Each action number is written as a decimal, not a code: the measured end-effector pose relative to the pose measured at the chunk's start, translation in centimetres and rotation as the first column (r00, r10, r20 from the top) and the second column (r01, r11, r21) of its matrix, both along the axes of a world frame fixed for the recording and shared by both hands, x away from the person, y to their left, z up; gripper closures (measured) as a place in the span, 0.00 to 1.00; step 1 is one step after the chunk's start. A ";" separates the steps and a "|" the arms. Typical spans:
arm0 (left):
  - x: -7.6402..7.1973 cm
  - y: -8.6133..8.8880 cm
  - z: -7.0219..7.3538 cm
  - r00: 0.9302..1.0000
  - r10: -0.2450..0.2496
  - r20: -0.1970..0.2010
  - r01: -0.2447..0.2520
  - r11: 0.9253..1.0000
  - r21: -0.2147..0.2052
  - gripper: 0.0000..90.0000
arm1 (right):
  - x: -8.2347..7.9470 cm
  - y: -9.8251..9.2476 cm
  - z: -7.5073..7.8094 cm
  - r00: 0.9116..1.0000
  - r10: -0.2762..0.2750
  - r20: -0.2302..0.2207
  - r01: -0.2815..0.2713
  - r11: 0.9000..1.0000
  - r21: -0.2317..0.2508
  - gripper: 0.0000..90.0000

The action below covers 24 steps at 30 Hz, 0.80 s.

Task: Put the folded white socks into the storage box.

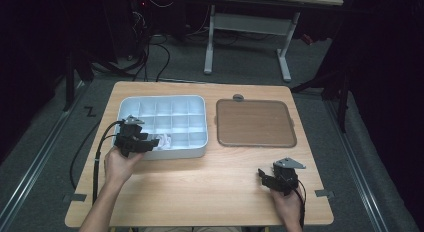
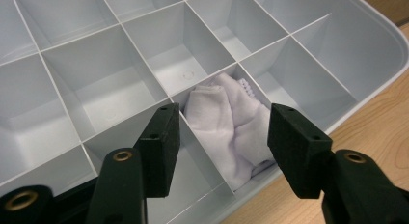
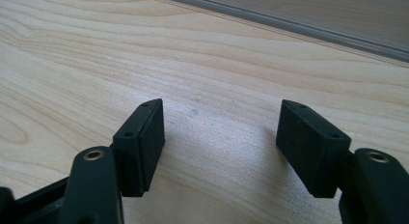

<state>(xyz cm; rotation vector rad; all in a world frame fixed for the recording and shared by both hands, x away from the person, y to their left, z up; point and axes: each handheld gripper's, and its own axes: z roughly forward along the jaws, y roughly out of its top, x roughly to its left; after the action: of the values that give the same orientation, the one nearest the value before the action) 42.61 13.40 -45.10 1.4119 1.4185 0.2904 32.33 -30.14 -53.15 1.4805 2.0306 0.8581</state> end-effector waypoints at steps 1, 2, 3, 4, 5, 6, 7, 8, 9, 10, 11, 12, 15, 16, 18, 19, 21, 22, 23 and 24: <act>-0.1 0.1 0.1 1.000 0.000 0.004 0.001 1.000 -0.003 0.51 | 0.0 0.0 0.0 1.000 0.001 0.001 -0.001 1.000 0.000 0.39; -0.2 0.1 0.2 1.000 0.001 0.007 -0.001 1.000 -0.005 0.51 | 0.0 0.0 0.0 1.000 0.002 0.001 -0.002 1.000 0.000 0.39; -0.3 0.1 0.3 1.000 -0.001 0.011 0.001 1.000 -0.004 0.51 | 0.0 0.0 0.0 1.000 0.000 0.000 0.000 1.000 0.001 0.39; -0.4 0.1 0.4 1.000 -0.003 0.013 0.003 1.000 -0.003 0.51 | 0.0 0.0 0.0 1.000 0.000 0.000 0.000 1.000 0.001 0.39; -0.5 0.1 0.4 1.000 -0.003 0.015 0.003 1.000 -0.004 0.51 | 0.0 0.0 0.0 1.000 0.000 0.000 0.000 1.000 0.000 0.39; -0.6 0.2 0.5 1.000 -0.004 0.018 0.004 1.000 -0.001 0.51 | 0.0 0.0 0.0 1.000 0.000 0.000 0.000 1.000 0.000 0.39; -0.6 0.2 0.6 1.000 -0.003 0.019 0.003 1.000 -0.004 0.51 | 0.0 0.0 0.0 1.000 0.002 0.001 -0.002 1.000 0.000 0.39; -0.7 0.3 0.6 1.000 -0.002 0.022 0.002 1.000 -0.008 0.51 | 0.0 0.0 0.0 1.000 0.001 0.001 -0.001 1.000 0.000 0.39; -0.8 0.3 0.8 1.000 -0.001 0.023 0.001 1.000 -0.014 0.51 | 0.0 0.0 0.0 1.000 0.000 0.000 0.000 1.000 0.001 0.39; -1.0 0.3 0.9 1.000 -0.002 0.025 0.002 1.000 -0.026 0.51 | 0.0 0.0 0.0 1.000 0.000 0.000 0.000 1.000 0.000 0.39; -1.1 0.4 0.9 1.000 -0.001 0.027 0.002 1.000 -0.030 0.51 | 0.0 0.0 0.0 1.000 0.000 0.000 0.000 1.000 0.001 0.39; -1.2 0.4 1.0 1.000 -0.002 0.031 0.003 1.000 -0.030 0.51 | 0.0 0.0 0.0 1.000 0.002 0.001 -0.002 1.000 0.000 0.39; -1.5 0.7 1.1 0.999 0.001 0.035 0.000 0.999 -0.037 0.51 | 0.0 0.0 0.0 1.000 0.000 0.000 0.000 1.000 0.001 0.39; -1.6 0.8 1.1 0.999 0.003 0.038 -0.001 0.999 -0.039 0.51 | 0.0 0.0 0.0 1.000 0.002 0.001 -0.002 1.000 0.000 0.39; -1.9 1.0 1.3 0.999 0.009 0.039 -0.006 0.999 -0.053 0.50 | 0.0 0.0 0.0 1.000 0.001 0.001 -0.001 1.000 0.001 0.39; -2.0 1.1 1.3 0.999 0.010 0.040 -0.008 0.998 -0.059 0.50 | 0.0 0.0 0.0 1.000 0.001 0.001 -0.001 1.000 0.000 0.39; -2.2 1.3 1.4 0.999 0.013 0.043 -0.011 0.998 -0.066 0.50 | 0.0 0.0 0.0 1.000 0.002 0.001 -0.002 1.000 0.000 0.39; -2.3 1.3 1.4 0.999 0.014 0.044 -0.011 0.998 -0.069 0.50 | 0.0 0.0 0.0 1.000 0.002 0.001 -0.002 1.000 0.000 0.39; -2.4 1.4 1.4 0.999 0.014 0.047 -0.011 0.997 -0.072 0.50 | 0.0 0.0 0.0 1.000 0.001 0.001 -0.001 1.000 0.000 0.39; -2.5 1.4 1.4 0.999 0.015 0.046 -0.012 0.997 -0.074 0.50 | 0.0 0.0 0.0 1.000 0.004 0.002 -0.004 1.000 -0.001 0.39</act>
<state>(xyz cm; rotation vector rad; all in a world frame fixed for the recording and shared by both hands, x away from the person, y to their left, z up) 40.13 14.81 -43.71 1.3280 1.3879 0.2751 32.35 -30.16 -53.15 1.4756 2.0326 0.8596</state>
